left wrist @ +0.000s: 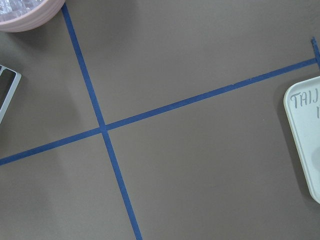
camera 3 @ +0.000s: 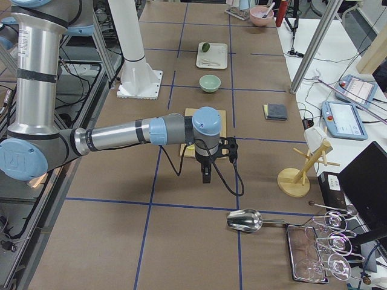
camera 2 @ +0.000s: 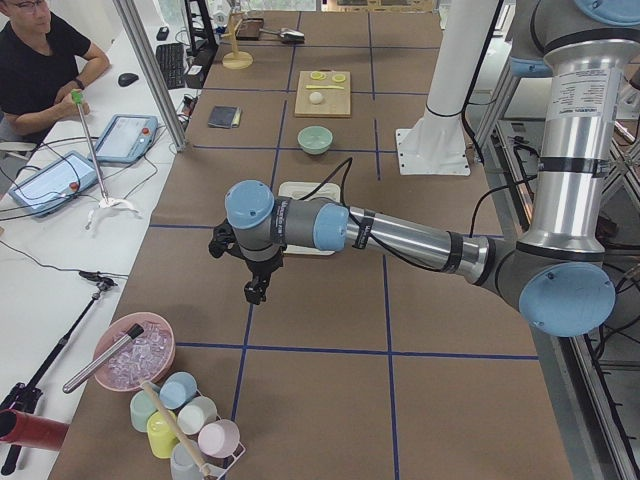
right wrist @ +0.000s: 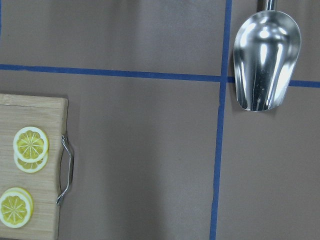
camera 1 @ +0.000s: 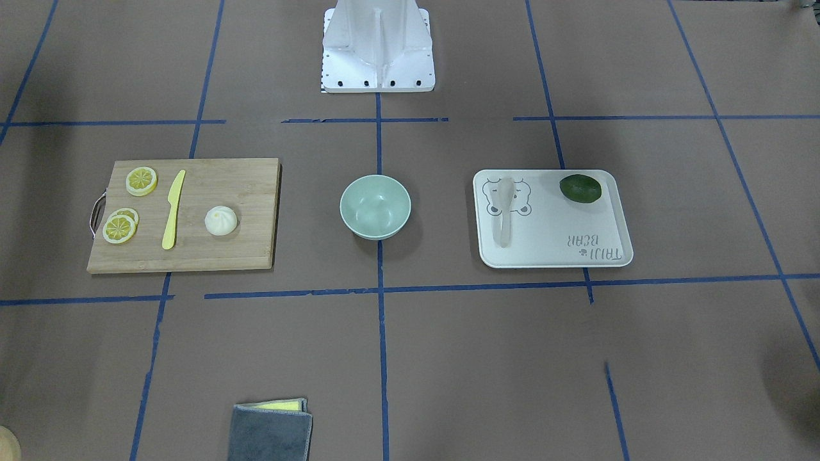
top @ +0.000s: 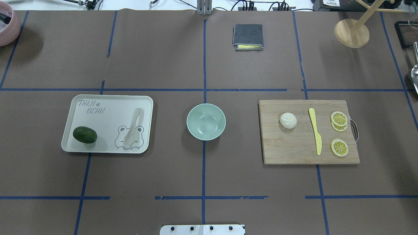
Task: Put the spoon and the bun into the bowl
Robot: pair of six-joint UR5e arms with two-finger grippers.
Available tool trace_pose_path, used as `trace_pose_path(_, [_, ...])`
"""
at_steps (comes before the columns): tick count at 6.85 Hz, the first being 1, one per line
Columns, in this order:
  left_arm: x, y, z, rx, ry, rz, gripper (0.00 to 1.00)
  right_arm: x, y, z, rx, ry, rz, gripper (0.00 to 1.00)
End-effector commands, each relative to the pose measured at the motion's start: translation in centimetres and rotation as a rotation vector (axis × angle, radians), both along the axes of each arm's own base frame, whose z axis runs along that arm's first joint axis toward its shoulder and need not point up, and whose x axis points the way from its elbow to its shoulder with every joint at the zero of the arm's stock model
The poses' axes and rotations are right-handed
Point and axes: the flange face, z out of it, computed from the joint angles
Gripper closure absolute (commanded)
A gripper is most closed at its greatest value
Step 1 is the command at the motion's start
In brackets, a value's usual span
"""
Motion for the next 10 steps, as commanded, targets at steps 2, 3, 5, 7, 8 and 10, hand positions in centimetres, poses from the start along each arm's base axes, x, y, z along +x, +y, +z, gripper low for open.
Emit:
trace_pose_path(2, [0.3,0.9,-3.0,0.130,0.050,0.013,0.00,-0.1,-0.1,-0.1,0.009,-0.001,-0.006,0.00])
trace_pose_path(3, [1.2,0.7,-2.3,0.182,0.083,0.037,0.00,-0.1,-0.1,-0.4,0.016,-0.002,-0.009,0.00])
trace_pose_path(5, [11.8,0.8,-6.4,0.185,0.160,0.088,0.00,-0.7,0.1,-1.1,0.012,-0.084,-0.018,0.00])
trace_pose_path(7, [22.2,1.6,-11.8,0.069,0.232,-0.019,0.00,-1.0,0.1,-1.8,0.014,-0.127,-0.020,0.00])
trace_pose_path(8, [30.2,1.9,-15.8,0.054,0.213,-0.067,0.00,-1.2,0.1,-2.0,0.008,-0.147,-0.022,0.00])
trace_pose_path(10, [42.1,4.5,-17.8,0.085,0.137,-0.095,0.00,-1.6,0.1,-2.0,0.007,-0.161,-0.030,0.00])
